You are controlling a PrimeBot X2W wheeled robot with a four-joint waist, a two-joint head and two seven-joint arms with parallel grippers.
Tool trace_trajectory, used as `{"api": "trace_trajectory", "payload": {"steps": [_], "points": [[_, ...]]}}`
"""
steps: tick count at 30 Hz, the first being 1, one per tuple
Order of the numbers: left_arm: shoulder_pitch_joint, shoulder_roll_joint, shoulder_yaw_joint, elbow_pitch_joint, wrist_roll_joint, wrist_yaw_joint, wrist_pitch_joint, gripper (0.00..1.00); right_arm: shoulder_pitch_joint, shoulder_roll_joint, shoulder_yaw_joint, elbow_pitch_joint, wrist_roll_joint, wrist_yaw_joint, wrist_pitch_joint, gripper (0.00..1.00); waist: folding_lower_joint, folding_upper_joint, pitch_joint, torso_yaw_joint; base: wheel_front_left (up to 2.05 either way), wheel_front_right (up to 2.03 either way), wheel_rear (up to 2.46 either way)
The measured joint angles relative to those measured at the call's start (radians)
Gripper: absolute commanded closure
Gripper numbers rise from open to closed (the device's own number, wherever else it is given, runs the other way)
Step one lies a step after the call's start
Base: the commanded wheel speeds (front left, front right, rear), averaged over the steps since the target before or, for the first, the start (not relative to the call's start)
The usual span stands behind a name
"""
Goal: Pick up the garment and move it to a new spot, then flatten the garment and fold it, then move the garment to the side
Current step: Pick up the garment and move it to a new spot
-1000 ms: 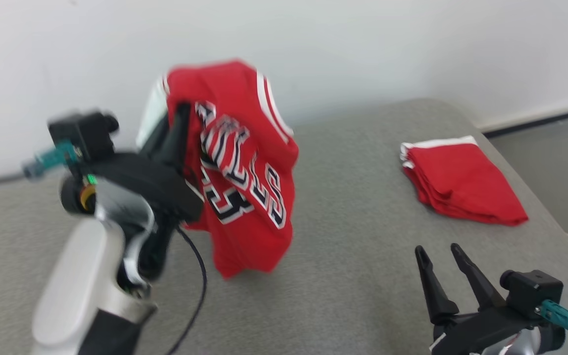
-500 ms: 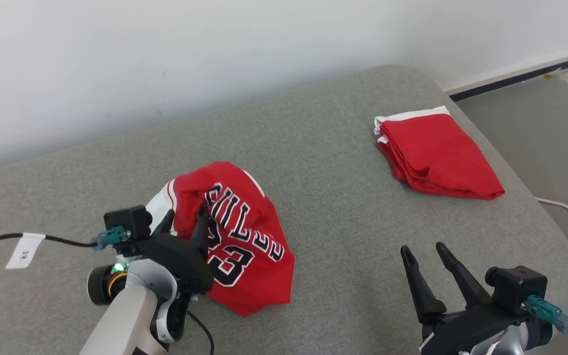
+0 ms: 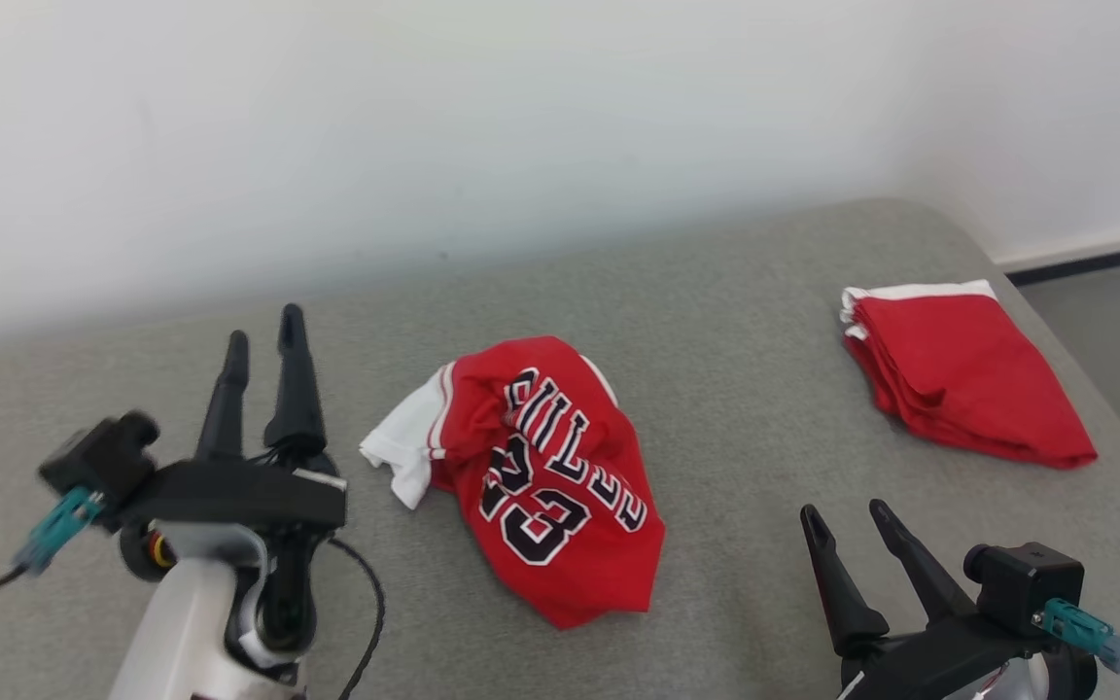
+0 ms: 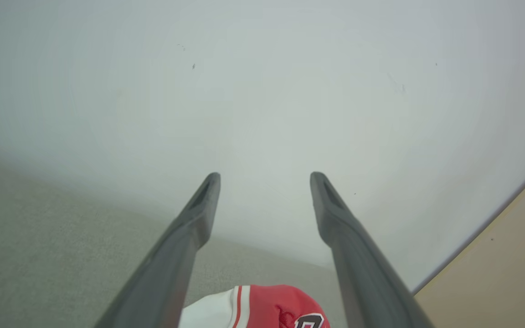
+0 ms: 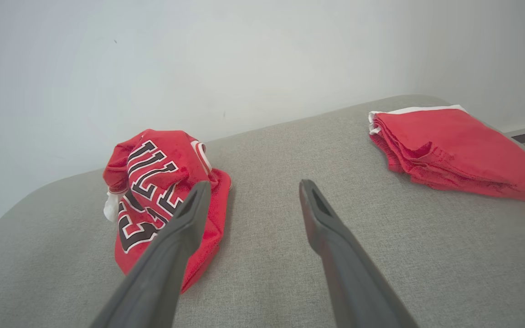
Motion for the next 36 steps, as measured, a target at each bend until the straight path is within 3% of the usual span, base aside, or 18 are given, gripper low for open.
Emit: {"api": "trace_trajectory", "payload": {"steps": [6, 10, 15, 18, 25, 36], "points": [[0.164, 0.023, 0.066, -0.194, 0.049, -0.081, -0.037, 0.0, 0.005, 0.002, 0.0, 0.007, 0.001, 0.0, -0.007, 0.0, 0.0, -0.0001, -0.03, 0.066, 0.0, 0.0, 0.0], [0.322, 0.013, 0.13, -0.329, 0.121, -0.091, -0.037, 0.0, 0.004, 0.003, 0.006, 0.014, 0.006, 0.0, -0.011, 0.0, -0.0001, 0.0, -0.044, 0.098, 0.0, 0.0, 0.0], [0.508, 0.014, 0.138, -0.429, 0.241, -0.097, -0.037, 0.0, 0.005, 0.003, 0.005, 0.025, 0.01, 0.0, -0.016, 0.0, -0.0001, -0.0001, -0.06, 0.121, 0.0, 0.0, 0.0], [0.616, 0.03, 0.146, -0.469, 0.371, -0.097, -0.037, 0.0, 0.014, 0.003, -0.003, 0.032, 0.01, 0.0, -0.02, 0.0, -0.0001, -0.0001, -0.072, 0.134, 0.0, 0.0, 0.0], [0.707, 0.033, 0.163, -0.427, 0.482, -0.097, -0.037, 0.0, 0.037, 0.005, -0.031, 0.042, 0.012, 0.0, -0.017, 0.0, -0.0001, -0.0001, -0.083, 0.159, 0.0, 0.0, 0.0], [0.713, 0.03, 0.213, -0.364, 0.529, -0.089, -0.037, 0.0, 0.067, 0.005, -0.079, 0.071, -0.004, 0.0, 0.01, 0.0, -0.0001, -0.0001, -0.092, 0.184, 0.0, 0.0, 0.0]]}}
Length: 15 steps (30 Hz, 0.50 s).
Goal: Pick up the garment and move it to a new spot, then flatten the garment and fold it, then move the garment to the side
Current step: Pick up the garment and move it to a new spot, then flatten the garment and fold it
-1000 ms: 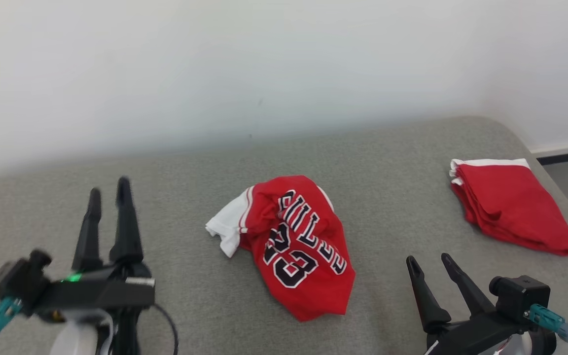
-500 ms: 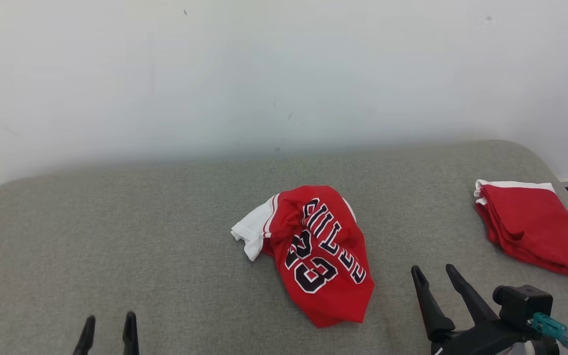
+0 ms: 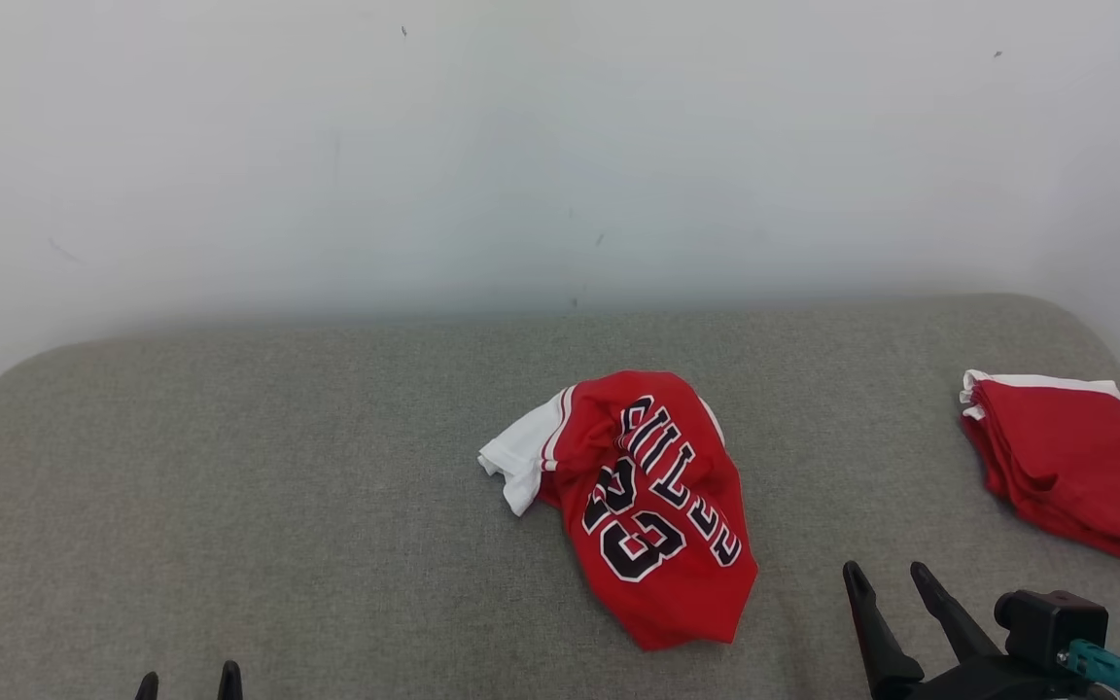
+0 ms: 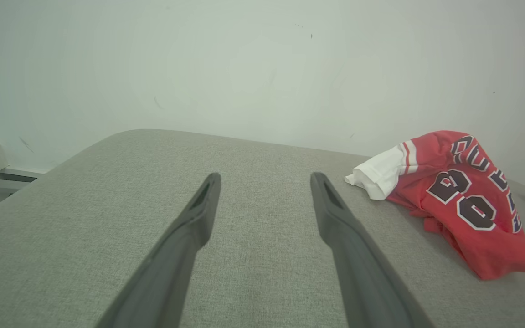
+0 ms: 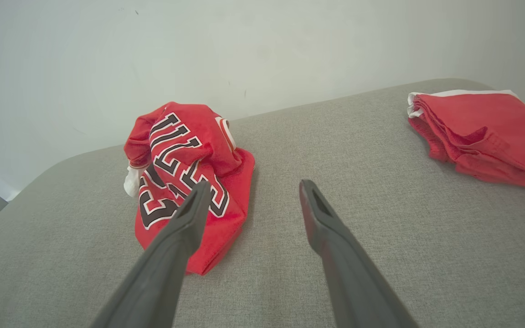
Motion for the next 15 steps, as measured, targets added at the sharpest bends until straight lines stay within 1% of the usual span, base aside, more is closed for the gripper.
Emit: {"api": "trace_trajectory", "payload": {"steps": [10, 15], "points": [[0.0, 0.0, 0.002, 0.005, 0.016, 0.002, 0.0, 0.0, 0.004, 0.0, -0.001, 0.007, 0.01, 0.0, -0.008, 0.0, 0.0, 0.0, 0.011, -0.003, 0.0, 0.0, 0.0], [0.0, 0.002, -0.003, 0.001, 0.019, 0.011, 0.005, 0.0, 0.018, 0.0, -0.007, 0.016, -0.005, 0.0, -0.026, 0.0, 0.0, 0.0, 0.014, -0.002, 0.0, 0.0, 0.0]]}}
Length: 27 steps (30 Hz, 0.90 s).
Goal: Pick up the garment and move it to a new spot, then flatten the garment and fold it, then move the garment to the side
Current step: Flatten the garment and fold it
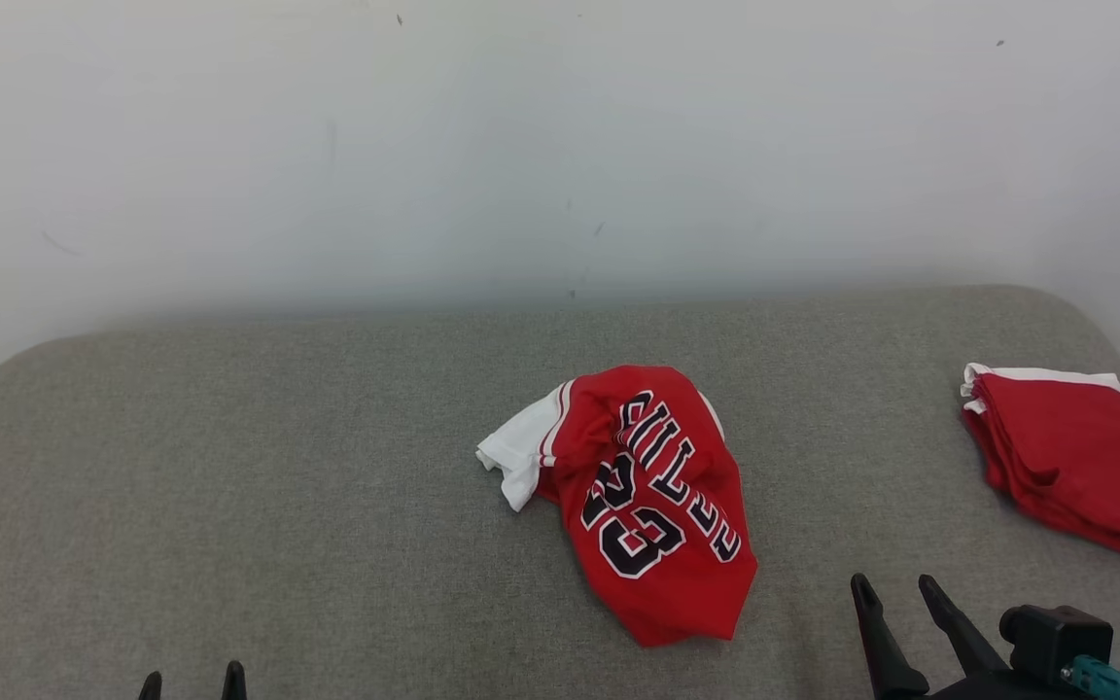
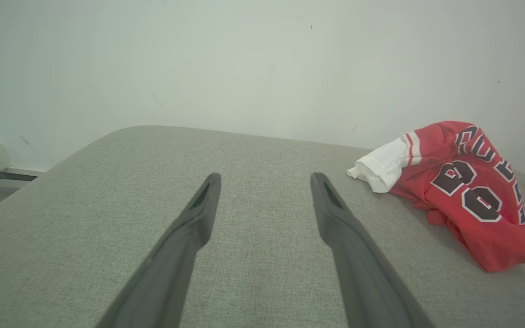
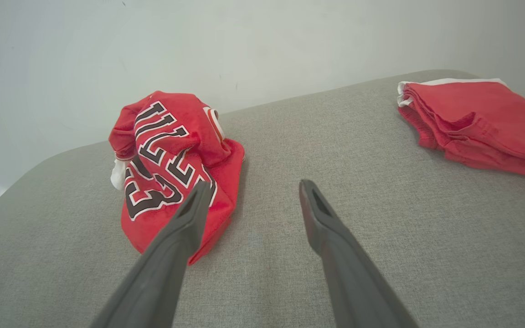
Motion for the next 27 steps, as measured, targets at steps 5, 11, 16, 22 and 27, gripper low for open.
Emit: {"api": "trace_trajectory", "payload": {"steps": [5, 11, 16, 22, 27], "points": [[0.003, 0.0, -0.005, -0.012, 0.0, 0.01, 0.01, 0.0, 0.0, 0.0, 0.002, 0.01, -0.004, 0.0, -0.008, 0.0, 0.0, 0.0, 0.002, -0.001, 0.0, 0.0, 0.0], [0.012, 0.0, -0.011, -0.027, 0.0, 0.021, 0.022, 0.0, -0.001, 0.0, 0.008, 0.014, -0.004, 0.0, -0.013, 0.0, 0.0, 0.0, 0.0, -0.003, 0.0, 0.0, 0.0], [0.025, 0.002, -0.02, -0.029, -0.005, 0.025, 0.061, 0.0, -0.006, 0.0, 0.025, 0.016, -0.004, 0.0, -0.011, 0.0, 0.0002, 0.0, -0.002, -0.02, 0.0, 0.0, 0.0], [0.015, 0.004, -0.045, -0.026, -0.009, 0.025, 0.107, 0.0, -0.021, 0.0, 0.042, 0.012, -0.003, 0.0, -0.002, 0.0, 0.0001, 0.0, 0.0, -0.075, 0.0, 0.0, 0.0], [-0.069, 0.008, -0.073, 0.015, 0.0, 0.035, 0.165, 0.0, -0.023, 0.0, 0.049, 0.007, -0.004, 0.0, 0.007, 0.0, 0.0001, 0.0, 0.011, -0.139, 0.0, 0.0, 0.0]]}}
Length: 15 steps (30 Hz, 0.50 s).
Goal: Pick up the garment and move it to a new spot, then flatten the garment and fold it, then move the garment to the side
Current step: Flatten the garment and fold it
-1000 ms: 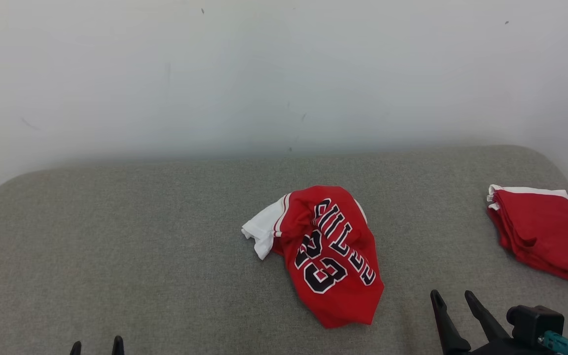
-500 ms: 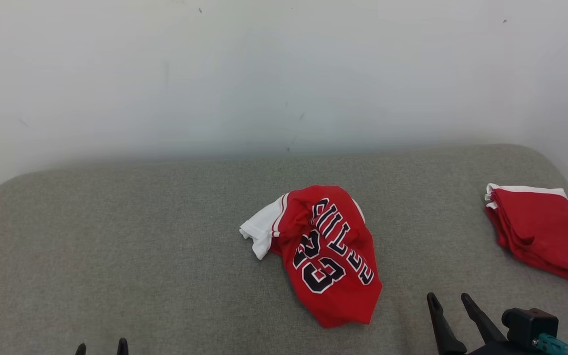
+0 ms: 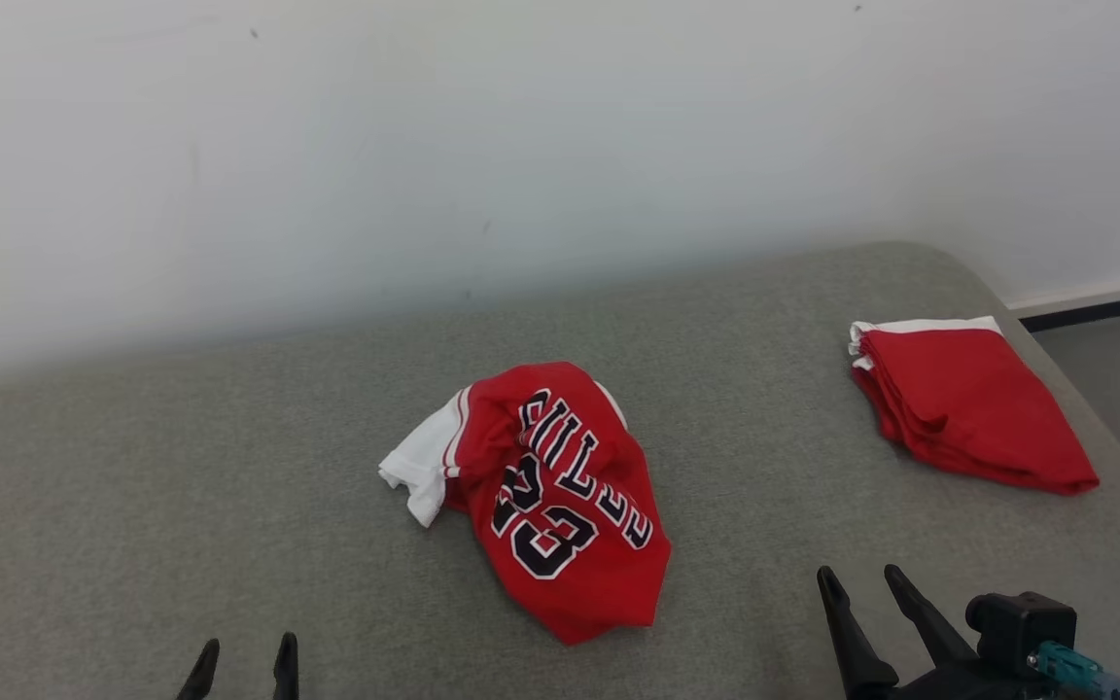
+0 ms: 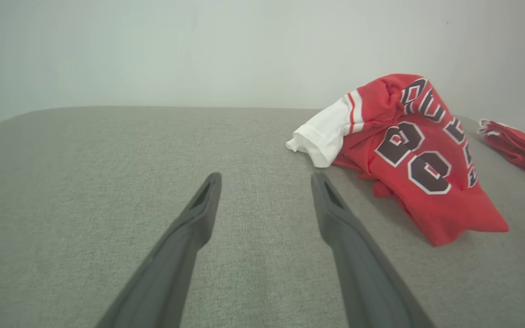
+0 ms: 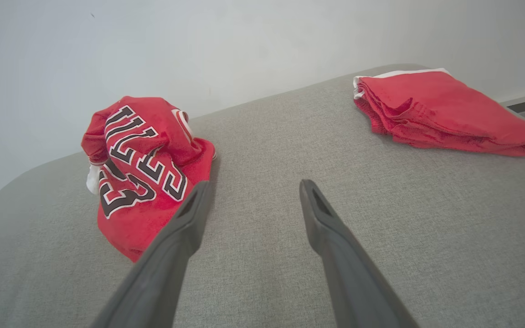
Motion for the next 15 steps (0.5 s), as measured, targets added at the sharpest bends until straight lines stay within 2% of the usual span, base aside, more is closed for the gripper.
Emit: {"api": "trace_trajectory", "payload": {"steps": [9, 15], "points": [[-0.265, 0.03, -0.007, 0.215, -0.022, 0.007, 0.153, 0.0, -0.023, 0.0, 0.024, -0.016, 0.0, 0.0, 0.01, 0.0, 0.0001, 0.0, 0.039, -0.127, 0.0, 0.0, 0.0], [-0.397, 0.049, -0.038, 0.382, -0.015, -0.005, 0.201, 0.0, -0.041, 0.0, 0.043, -0.013, 0.011, 0.0, 0.003, 0.0, 0.0001, 0.0001, 0.077, -0.204, 0.0, 0.0, 0.0]]}}
